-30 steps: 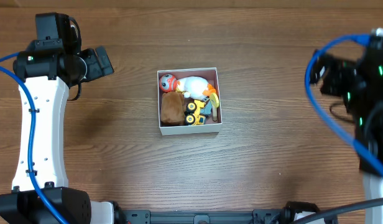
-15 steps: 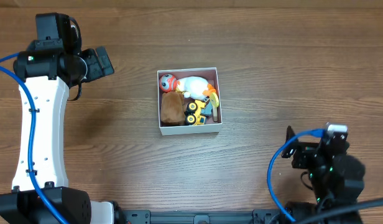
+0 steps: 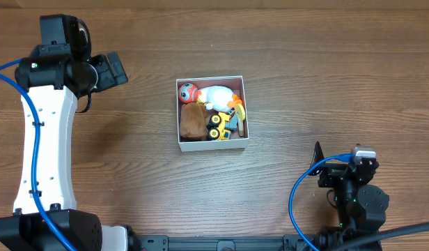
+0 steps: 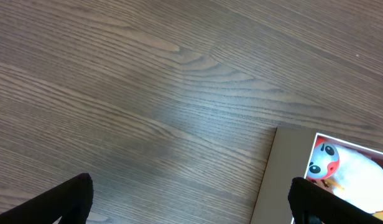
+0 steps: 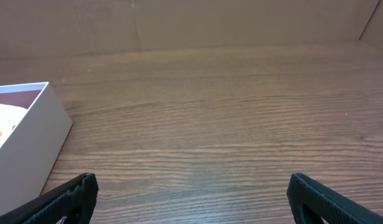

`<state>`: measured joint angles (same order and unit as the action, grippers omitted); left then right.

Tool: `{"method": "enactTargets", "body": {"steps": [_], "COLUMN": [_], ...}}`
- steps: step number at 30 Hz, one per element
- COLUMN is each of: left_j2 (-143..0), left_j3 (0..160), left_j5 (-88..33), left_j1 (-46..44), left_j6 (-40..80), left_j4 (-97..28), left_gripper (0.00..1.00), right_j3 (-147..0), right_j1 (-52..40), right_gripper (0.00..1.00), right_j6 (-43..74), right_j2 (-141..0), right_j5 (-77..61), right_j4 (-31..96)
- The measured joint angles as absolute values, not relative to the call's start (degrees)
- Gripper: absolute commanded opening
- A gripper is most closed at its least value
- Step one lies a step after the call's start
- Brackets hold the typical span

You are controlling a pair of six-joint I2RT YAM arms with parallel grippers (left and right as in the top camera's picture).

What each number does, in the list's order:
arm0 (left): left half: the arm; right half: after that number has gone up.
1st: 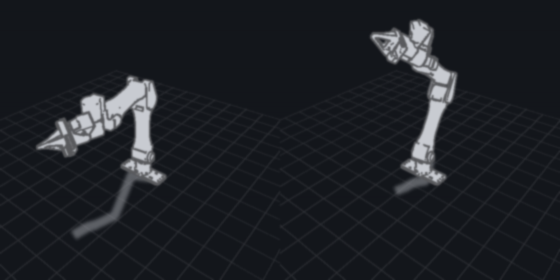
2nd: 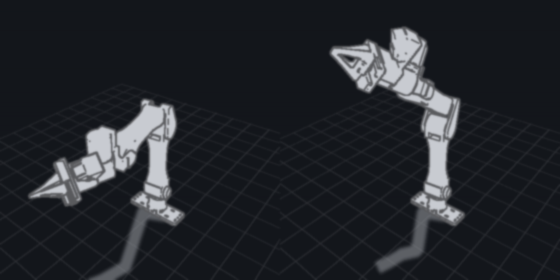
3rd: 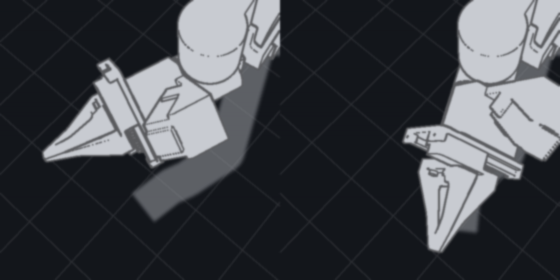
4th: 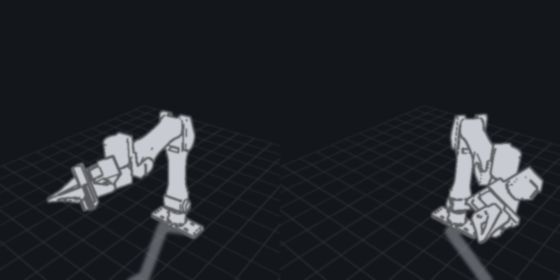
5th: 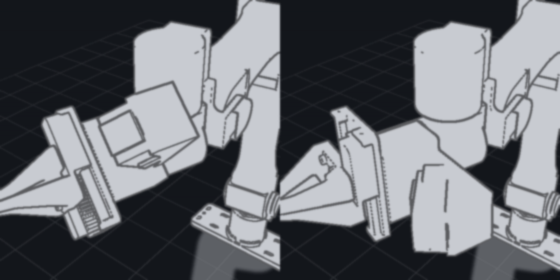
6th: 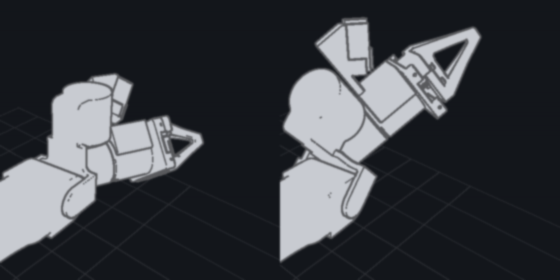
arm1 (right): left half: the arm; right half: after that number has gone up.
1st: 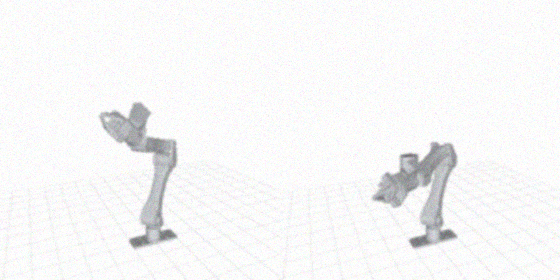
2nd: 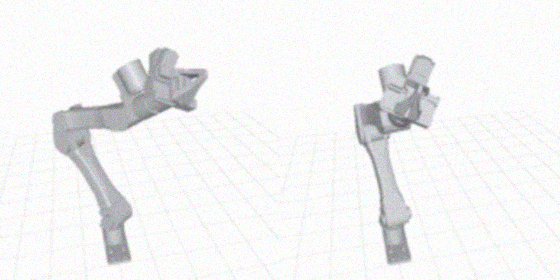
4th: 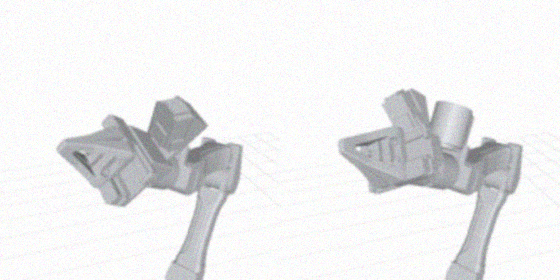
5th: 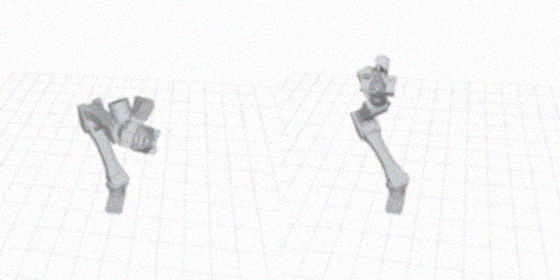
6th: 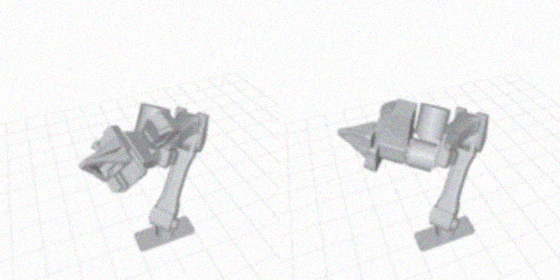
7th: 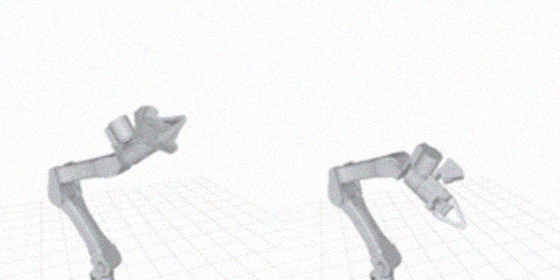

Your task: Pack container

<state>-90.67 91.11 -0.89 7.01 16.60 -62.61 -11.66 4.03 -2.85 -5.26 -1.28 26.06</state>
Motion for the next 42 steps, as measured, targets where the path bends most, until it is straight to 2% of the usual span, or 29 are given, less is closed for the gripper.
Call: {"method": "enactTargets", "body": {"steps": [12,20,39,42], "left_j2": [-90.7,-90.7,-89.6,-83.5], "left_j3": [91.1,91.1,91.0,88.6], "left_j5": [-0.9,-0.9,-0.4,2.2], "left_j1": [7.0,7.0,6.9,5.3], "left_j6": [16.6,16.6,16.6,15.5], "left_j4": [-62.6,-62.6,-62.7,-54.7], "left_gripper": [1.00,1.00,1.00,1.00], "right_j3": [-8.1,-8.0,-8.0,-8.0], "right_j1": [4.0,4.0,4.0,4.0], "right_gripper": [1.00,1.00,1.00,1.00], "right_j6": [-3.0,-3.0,-3.0,-3.0], "right_j2": [-2.0,-1.9,-1.9,-1.9], "right_j5": [-1.3,-1.3,-1.3,-1.3], "right_j4": [21.6,27.0,27.0,27.0]}}
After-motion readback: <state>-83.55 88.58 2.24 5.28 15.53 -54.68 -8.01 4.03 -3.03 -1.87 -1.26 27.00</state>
